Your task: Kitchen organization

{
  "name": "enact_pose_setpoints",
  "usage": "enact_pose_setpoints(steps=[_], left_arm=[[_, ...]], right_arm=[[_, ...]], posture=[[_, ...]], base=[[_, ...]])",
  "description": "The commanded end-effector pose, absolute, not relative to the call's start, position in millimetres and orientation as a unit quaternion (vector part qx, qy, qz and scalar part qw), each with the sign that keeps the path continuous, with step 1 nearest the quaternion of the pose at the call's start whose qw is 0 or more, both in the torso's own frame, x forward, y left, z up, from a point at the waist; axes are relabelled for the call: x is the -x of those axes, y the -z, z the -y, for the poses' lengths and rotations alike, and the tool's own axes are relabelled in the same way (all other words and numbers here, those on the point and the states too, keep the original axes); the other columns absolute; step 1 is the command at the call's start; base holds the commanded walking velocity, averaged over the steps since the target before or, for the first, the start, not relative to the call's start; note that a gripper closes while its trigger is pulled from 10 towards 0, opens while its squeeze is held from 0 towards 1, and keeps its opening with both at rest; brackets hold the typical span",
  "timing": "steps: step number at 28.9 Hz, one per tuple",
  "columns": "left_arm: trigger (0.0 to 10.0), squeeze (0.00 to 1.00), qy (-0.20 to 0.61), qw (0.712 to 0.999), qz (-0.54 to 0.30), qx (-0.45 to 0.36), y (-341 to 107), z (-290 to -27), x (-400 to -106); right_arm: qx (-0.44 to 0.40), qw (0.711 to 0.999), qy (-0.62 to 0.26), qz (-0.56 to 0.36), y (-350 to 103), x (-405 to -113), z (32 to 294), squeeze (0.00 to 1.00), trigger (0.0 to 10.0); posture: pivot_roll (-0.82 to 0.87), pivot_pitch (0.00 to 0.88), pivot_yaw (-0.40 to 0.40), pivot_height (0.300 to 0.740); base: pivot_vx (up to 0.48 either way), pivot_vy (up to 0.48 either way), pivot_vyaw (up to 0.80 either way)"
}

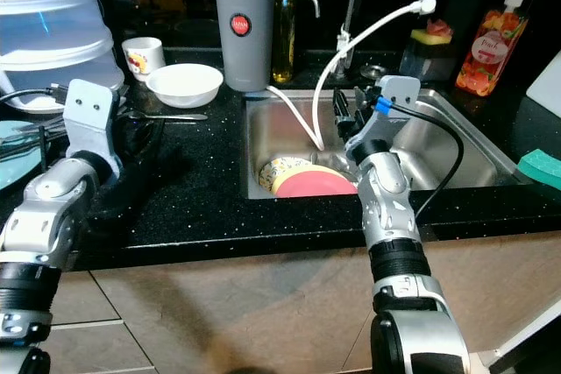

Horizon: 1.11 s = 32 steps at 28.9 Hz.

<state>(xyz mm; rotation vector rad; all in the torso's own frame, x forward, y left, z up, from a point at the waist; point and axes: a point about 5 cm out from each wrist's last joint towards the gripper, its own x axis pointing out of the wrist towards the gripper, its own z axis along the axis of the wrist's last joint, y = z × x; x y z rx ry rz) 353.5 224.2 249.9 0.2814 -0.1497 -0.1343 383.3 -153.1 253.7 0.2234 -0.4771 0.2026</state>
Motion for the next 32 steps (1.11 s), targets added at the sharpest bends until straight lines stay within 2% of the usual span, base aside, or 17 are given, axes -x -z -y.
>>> enact_pose_setpoints(steps=[1, 5, 11, 21, 23, 32], left_arm=[[10.0, 0.0, 0.068, 0.981, 0.074, -0.167, -251, -227, -350], [10.0, 0.0, 0.073, 0.978, 0.073, -0.182, -258, -230, -352], [10.0, 0.0, 0.073, 0.977, 0.076, -0.184, -262, -230, -355], [10.0, 0.0, 0.045, 0.984, 0.069, -0.16, -258, -234, -356], [10.0, 1.0, 0.025, 0.991, 0.046, -0.127, -253, -241, -356], [10.0, 1.0, -0.006, 0.998, -0.006, -0.066, -243, -252, -359]], right_arm=[[-0.125, 0.961, -0.088, 0.232, -249, -381, 157, 0.0, 10.0], [-0.148, 0.957, -0.072, 0.237, -244, -375, 158, 0.0, 10.0], [-0.154, 0.957, -0.064, 0.237, -241, -373, 160, 0.0, 10.0], [-0.142, 0.958, -0.071, 0.24, -250, -374, 161, 0.0, 10.0], [-0.136, 0.958, -0.078, 0.242, -255, -377, 159, 0.0, 10.0], [-0.131, 0.958, -0.096, 0.236, -262, -380, 154, 0.0, 10.0]], posture=[[0.09, 0.156, -0.028, 0.74], [0.12, 0.17, 0.013, 0.74], [0.13, 0.174, 0.03, 0.74], [0.09, 0.167, 0.007, 0.74], [0.08, 0.162, -0.003, 0.74], [0.07, 0.152, -0.021, 0.74]], base=[[0.0, 0.0, 0.0], [0.0, 0.0, 0.0], [0.0, 0.0, 0.0], [0.0, 0.0, 0.0], [0.0, 0.0, 0.0], [0.0, 0.0, 0.0]])
